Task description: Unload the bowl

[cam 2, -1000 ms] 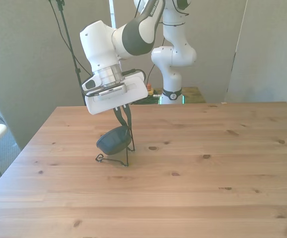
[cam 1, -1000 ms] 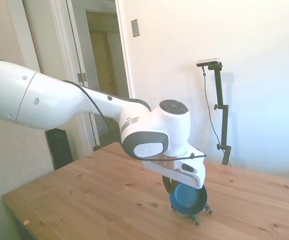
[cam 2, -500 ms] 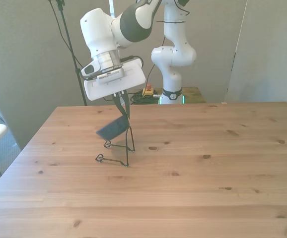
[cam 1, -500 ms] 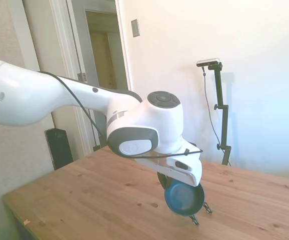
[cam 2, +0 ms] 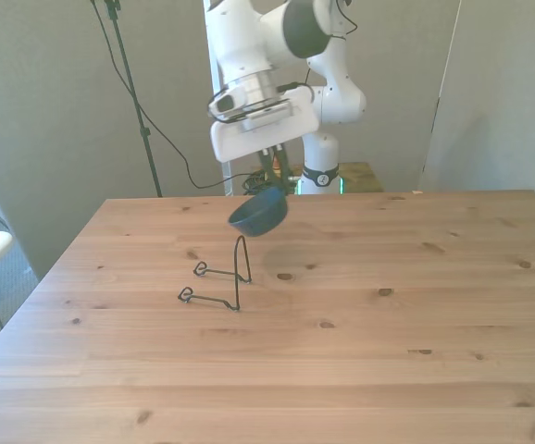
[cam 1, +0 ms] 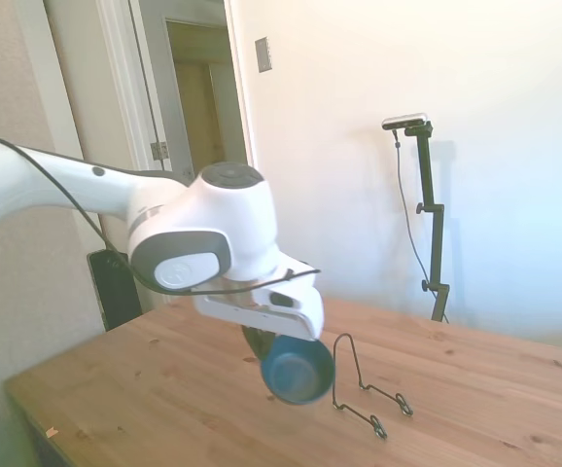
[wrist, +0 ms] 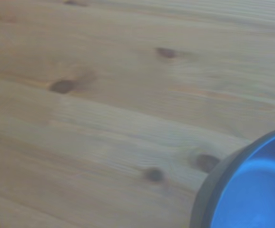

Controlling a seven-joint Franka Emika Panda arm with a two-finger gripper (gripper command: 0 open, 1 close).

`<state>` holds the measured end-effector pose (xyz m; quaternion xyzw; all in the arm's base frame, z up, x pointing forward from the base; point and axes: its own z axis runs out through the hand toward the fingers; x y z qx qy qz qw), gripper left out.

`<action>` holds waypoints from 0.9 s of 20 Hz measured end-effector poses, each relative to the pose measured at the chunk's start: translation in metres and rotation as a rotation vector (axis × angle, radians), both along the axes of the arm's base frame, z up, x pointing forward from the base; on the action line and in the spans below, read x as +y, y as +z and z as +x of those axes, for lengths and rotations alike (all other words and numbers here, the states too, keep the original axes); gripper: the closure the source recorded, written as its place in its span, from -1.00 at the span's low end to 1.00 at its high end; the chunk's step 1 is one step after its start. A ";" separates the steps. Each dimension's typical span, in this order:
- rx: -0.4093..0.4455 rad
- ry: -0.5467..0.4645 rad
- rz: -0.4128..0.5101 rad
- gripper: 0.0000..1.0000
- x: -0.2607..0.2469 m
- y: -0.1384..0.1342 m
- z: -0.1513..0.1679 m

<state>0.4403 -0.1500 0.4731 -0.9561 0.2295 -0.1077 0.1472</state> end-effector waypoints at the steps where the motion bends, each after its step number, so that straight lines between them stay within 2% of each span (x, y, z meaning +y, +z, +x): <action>1: 0.008 0.027 -0.012 1.00 0.024 0.000 -0.001; 5: 0.052 0.093 -0.062 1.00 0.084 -0.010 -0.017; 10: 0.137 0.119 -0.143 1.00 0.106 -0.046 -0.037; 18: 0.207 0.062 -0.260 1.00 0.125 -0.072 -0.031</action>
